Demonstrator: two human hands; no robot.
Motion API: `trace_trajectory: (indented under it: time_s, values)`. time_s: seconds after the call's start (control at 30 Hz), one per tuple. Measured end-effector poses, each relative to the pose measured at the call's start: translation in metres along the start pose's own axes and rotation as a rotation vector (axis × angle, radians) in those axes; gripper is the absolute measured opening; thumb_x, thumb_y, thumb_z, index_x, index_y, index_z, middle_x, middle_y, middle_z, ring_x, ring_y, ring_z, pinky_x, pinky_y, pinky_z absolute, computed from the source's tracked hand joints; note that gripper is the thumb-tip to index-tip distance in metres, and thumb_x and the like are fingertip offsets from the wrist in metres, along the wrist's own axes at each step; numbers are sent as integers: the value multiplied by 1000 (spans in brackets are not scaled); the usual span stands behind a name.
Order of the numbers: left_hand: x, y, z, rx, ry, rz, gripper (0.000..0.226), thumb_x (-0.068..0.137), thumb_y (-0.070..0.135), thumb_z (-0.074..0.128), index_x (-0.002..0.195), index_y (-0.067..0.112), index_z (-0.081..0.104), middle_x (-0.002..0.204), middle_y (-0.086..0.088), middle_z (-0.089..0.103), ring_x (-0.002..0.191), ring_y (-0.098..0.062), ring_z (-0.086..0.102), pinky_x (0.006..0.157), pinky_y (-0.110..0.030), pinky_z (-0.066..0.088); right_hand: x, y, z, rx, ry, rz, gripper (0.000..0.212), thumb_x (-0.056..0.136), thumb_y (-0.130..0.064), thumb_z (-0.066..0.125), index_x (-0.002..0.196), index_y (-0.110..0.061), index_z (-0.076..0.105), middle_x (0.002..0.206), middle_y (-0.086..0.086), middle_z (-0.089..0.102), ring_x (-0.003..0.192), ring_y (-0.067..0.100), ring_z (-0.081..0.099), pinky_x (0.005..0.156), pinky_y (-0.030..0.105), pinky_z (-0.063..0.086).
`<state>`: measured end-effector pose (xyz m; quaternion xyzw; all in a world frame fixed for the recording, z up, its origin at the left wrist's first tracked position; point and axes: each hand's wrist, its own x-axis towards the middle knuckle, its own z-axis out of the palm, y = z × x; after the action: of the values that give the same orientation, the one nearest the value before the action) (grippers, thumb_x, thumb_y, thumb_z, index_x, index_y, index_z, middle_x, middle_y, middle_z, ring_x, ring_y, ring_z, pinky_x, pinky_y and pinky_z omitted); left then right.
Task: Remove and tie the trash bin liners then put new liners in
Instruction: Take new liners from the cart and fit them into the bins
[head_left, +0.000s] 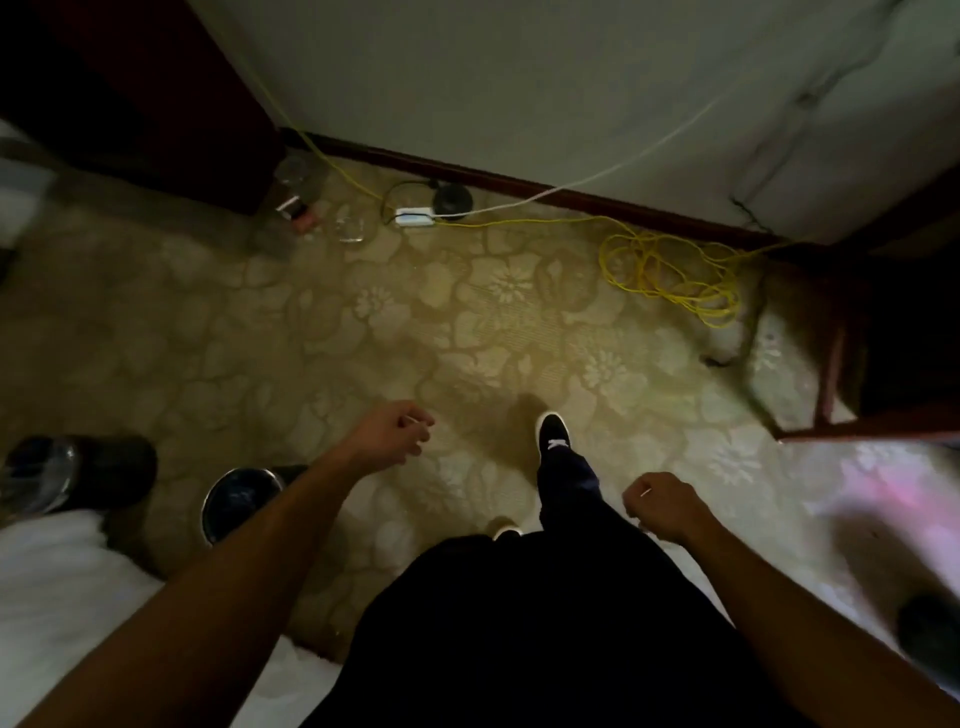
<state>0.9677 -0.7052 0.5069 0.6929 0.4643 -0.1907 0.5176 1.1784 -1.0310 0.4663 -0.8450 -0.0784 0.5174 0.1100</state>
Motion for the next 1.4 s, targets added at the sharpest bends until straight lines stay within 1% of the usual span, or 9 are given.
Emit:
trace_trajectory:
  time_s: [0.13,0.3,0.5,0.63,0.73,0.97,1.13,1.27,1.4]
  values:
    - [2,-4,-33,-73,105,-79,14,100,13,55,109,12,66,98,-10,71,74,-16,66,60,-25,51,53,-74,-35,-60,-103,-67,20,87,-20,61,70,-12,66,76,13,72,65,29,68,61,31,49]
    - [-20,-32,-52,-250,269,-260,14,100,12,54,107,14,66,99,-9,72,81,-21,69,66,-31,54,90,-207,-53,-206,-245,-261,17,92,-20,61,89,-7,71,90,15,74,82,31,73,64,32,50]
    - [-36,-75,-43,-479,392,-479,13,100,12,55,102,17,67,84,-3,71,61,-10,62,56,-26,50,90,-389,-28,-326,-414,-527,15,97,-19,60,99,-8,70,94,8,74,83,25,72,68,33,53]
    - [-25,-103,-47,-625,369,-580,12,98,9,57,100,16,67,74,1,67,53,-5,58,49,-23,46,88,-501,10,-387,-496,-620,13,95,-18,62,102,-10,70,96,7,74,73,18,67,61,28,49]
    - [-5,-124,-77,-725,365,-597,11,97,8,56,96,13,66,72,-3,66,54,-10,58,50,-23,42,96,-573,31,-432,-496,-650,14,94,-15,62,103,-8,70,98,8,74,72,17,65,59,27,46]
    - [57,-145,-223,-743,350,-517,13,98,12,55,97,15,67,88,-6,73,65,-16,66,54,-27,48,148,-672,43,-674,-359,-559,15,95,-25,63,89,-12,69,91,11,75,69,19,68,58,27,49]
    - [101,-142,-359,-762,415,-411,10,99,20,58,101,17,68,96,-8,73,77,-19,67,67,-32,53,183,-719,40,-731,-291,-573,16,96,-28,63,85,-19,71,82,1,74,80,19,71,77,37,57]
    - [144,-136,-470,-754,469,-342,16,101,15,55,111,8,65,101,-11,70,84,-20,65,68,-27,50,213,-787,54,-662,-269,-517,19,98,-25,63,83,-14,69,82,9,75,74,26,72,70,36,53]
    - [176,-153,-561,-764,565,-351,11,101,14,54,105,11,64,92,-6,67,71,-14,62,59,-24,47,236,-884,89,-668,-294,-543,22,98,-16,61,83,-2,69,82,16,74,67,26,69,60,27,46]
